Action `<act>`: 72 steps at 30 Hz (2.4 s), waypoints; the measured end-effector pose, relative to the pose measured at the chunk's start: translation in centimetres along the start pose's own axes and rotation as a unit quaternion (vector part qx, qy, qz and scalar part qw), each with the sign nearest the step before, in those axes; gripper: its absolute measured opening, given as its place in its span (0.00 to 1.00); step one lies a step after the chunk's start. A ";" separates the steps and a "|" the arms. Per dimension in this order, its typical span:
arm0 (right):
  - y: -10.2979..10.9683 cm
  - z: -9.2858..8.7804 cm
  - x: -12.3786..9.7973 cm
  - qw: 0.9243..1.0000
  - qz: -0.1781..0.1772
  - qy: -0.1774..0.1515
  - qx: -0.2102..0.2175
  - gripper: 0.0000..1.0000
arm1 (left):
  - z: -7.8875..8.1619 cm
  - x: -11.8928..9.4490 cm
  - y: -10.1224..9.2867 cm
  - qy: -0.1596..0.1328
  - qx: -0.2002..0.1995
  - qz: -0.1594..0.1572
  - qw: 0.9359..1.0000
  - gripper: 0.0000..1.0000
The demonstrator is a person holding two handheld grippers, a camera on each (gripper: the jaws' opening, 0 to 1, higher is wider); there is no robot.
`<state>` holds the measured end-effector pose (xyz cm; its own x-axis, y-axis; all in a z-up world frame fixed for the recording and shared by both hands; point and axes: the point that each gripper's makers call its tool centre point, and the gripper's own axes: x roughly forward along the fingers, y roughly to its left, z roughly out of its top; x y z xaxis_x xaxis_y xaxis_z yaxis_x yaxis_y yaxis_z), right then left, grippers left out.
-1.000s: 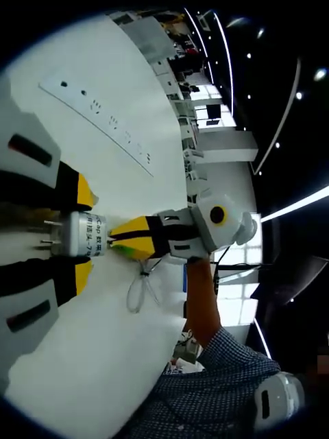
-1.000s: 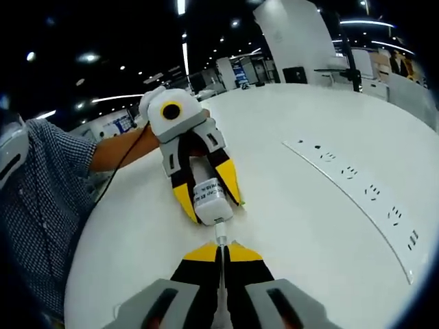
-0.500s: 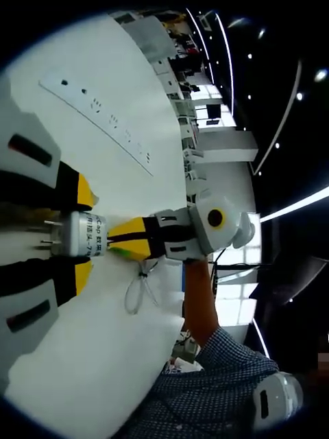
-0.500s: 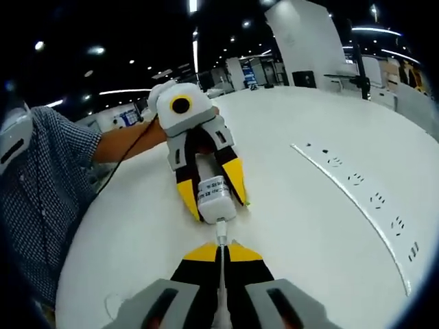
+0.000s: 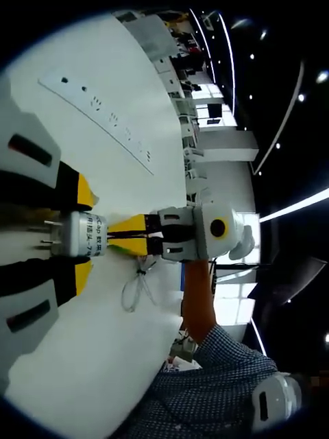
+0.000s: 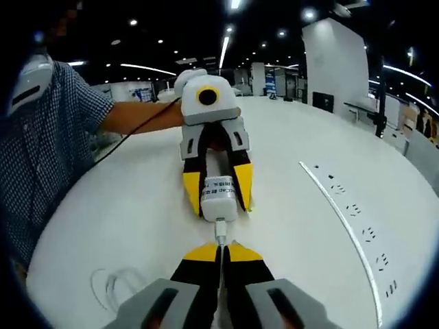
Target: Plug the desk Type‑C cable into the charger adapter.
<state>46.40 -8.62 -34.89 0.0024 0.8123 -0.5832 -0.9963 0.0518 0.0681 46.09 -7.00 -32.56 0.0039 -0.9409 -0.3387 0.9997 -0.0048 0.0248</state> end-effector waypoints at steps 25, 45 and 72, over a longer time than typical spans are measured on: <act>-0.1 0.1 -0.1 1.000 -0.004 0.007 -0.022 0.04 | -0.2 -0.2 0.2 0.002 0.001 -0.001 1.000 0.26; -0.1 0.7 -0.4 1.000 0.001 -0.004 -0.016 0.04 | -0.3 -0.1 0.3 0.009 -0.002 0.009 1.000 0.26; -0.5 0.8 -0.3 0.999 0.007 -0.035 0.007 0.02 | -0.8 0.0 1.1 0.023 -0.018 0.020 0.999 0.26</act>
<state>47.00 -8.36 -34.10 -0.0049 0.8518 -0.5239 -0.9950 0.0481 0.0874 47.20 -6.79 -33.26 0.0436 -0.9235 -0.3812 0.9990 0.0447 0.0058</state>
